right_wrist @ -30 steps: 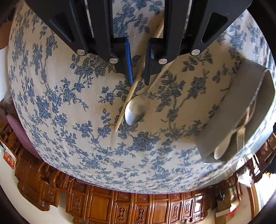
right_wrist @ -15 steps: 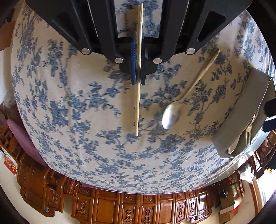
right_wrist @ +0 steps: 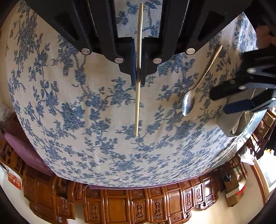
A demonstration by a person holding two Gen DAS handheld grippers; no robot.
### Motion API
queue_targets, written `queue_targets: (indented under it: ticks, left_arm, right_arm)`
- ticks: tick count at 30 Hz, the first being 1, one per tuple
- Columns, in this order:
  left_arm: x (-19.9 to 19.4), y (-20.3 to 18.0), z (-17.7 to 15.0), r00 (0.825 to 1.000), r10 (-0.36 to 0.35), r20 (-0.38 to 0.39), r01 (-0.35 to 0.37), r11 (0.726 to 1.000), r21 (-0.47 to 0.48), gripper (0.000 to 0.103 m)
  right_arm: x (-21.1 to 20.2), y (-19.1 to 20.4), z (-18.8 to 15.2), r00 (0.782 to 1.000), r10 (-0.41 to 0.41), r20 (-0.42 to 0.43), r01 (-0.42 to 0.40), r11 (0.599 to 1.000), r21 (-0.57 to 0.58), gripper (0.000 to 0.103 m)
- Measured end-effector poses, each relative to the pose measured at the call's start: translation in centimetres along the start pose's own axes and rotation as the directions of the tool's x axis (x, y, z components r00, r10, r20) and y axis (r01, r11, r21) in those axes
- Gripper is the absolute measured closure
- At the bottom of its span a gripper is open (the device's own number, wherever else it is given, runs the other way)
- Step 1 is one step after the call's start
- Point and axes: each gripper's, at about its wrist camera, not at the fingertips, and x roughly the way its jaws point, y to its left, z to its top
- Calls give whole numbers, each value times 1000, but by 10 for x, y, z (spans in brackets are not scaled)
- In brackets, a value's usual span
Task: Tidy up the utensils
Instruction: 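Close the left tool on the metal spoon's handle and lift it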
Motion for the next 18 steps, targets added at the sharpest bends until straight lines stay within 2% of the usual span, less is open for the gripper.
queue_targets:
  ticks: [6, 9, 12, 14, 15, 18]
  left_arm:
    - [31, -9, 6, 999, -17, -43, 16, 1000, -18, 50]
    - [38, -13, 8, 999, -1, -46, 0, 1000, -14, 59]
    - [40, -16, 9, 999, 15, -38, -15, 1000, -1, 61]
    - [41, -17, 10, 999, 25, -35, -25, 1000, 5, 66]
    - [41, -17, 10, 999, 32, -32, -32, 999, 11, 75]
    - [40, -17, 10, 999, 26, -32, -26, 1000, 18, 76]
  right_arm:
    - [2, 2, 1, 1000, 17, -1, -17, 1000, 3, 97]
    - [2, 2, 1, 1000, 23, 3, -23, 1000, 7, 97]
    - [1, 0, 2, 1000, 27, 4, -27, 1000, 14, 97]
    - [1, 1, 3, 1000, 30, 7, -30, 999, 14, 97]
    - [0, 2, 3, 1000, 31, 8, -31, 999, 13, 97]
    - [1, 3, 4, 999, 33, 10, -33, 999, 11, 97]
